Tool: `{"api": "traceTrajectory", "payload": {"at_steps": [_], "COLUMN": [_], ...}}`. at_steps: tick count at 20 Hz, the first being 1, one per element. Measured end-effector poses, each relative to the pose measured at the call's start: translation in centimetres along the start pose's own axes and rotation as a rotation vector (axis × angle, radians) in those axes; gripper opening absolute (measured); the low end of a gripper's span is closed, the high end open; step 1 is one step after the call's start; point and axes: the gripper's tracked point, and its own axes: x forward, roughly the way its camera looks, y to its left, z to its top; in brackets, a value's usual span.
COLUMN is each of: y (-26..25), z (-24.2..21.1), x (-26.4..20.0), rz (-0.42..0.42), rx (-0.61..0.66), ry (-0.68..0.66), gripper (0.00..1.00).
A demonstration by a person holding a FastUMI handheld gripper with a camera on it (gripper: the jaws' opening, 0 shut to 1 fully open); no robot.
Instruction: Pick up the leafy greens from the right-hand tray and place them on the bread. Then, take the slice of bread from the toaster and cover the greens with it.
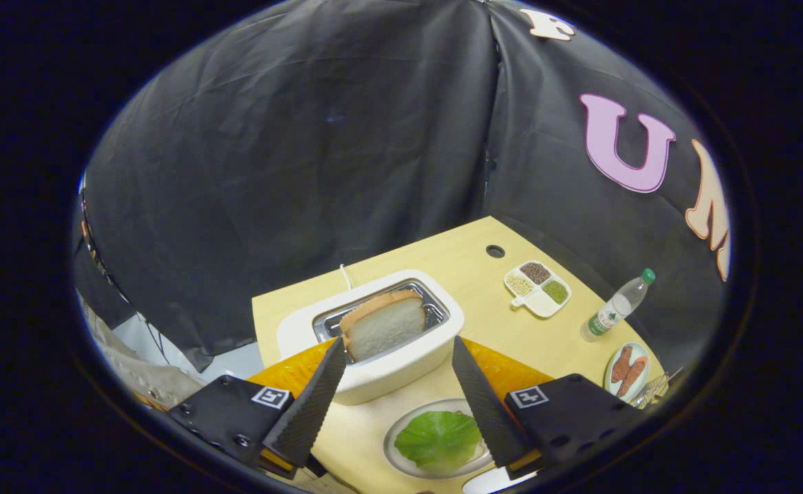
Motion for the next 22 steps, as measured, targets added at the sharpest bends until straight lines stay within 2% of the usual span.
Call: {"api": "traceTrajectory", "payload": {"at_steps": [8, 22], "y": [2.2, 2.0], "z": [1.9, 0.5], "x": [3.1, 7.4], "rz": [0.042, -0.001], "rx": [0.033, 0.102], "ry": [0.004, 0.085], "gripper": [0.99, 0.99]}}
